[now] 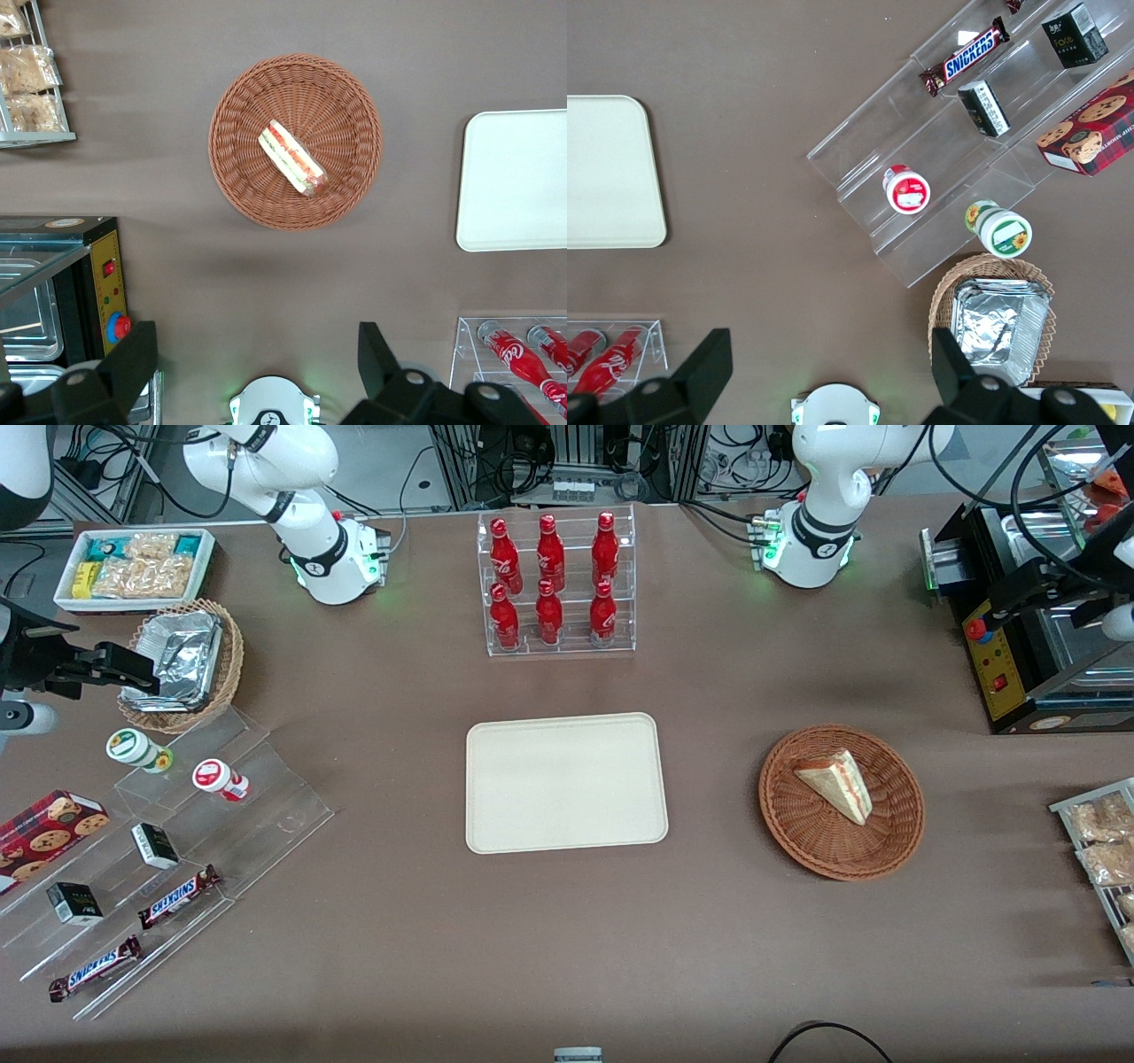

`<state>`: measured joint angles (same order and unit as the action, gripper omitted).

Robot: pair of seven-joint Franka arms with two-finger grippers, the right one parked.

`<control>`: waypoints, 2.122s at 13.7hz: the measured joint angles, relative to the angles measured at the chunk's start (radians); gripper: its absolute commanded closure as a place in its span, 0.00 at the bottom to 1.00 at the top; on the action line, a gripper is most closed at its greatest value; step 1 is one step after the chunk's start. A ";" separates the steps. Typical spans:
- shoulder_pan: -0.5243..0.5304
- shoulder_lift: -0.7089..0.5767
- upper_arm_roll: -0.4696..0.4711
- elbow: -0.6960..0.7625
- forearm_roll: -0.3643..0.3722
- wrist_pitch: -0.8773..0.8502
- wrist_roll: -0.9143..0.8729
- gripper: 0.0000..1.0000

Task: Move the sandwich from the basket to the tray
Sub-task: 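Move the left gripper over the wrapped sandwich in the wicker basket, then lower the left gripper and close it on the sandwich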

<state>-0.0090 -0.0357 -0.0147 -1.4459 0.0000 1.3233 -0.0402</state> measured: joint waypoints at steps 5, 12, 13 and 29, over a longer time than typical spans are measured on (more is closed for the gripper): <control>0.000 0.020 0.000 -0.026 0.003 0.025 0.000 0.00; -0.014 0.064 -0.010 -0.399 0.005 0.489 -0.263 0.00; -0.018 0.058 -0.013 -0.464 0.005 0.567 -0.356 0.00; -0.068 0.167 -0.027 -0.833 0.005 1.045 -0.840 0.00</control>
<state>-0.0770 0.1310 -0.0413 -2.2786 0.0046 2.3678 -0.8800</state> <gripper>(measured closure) 0.000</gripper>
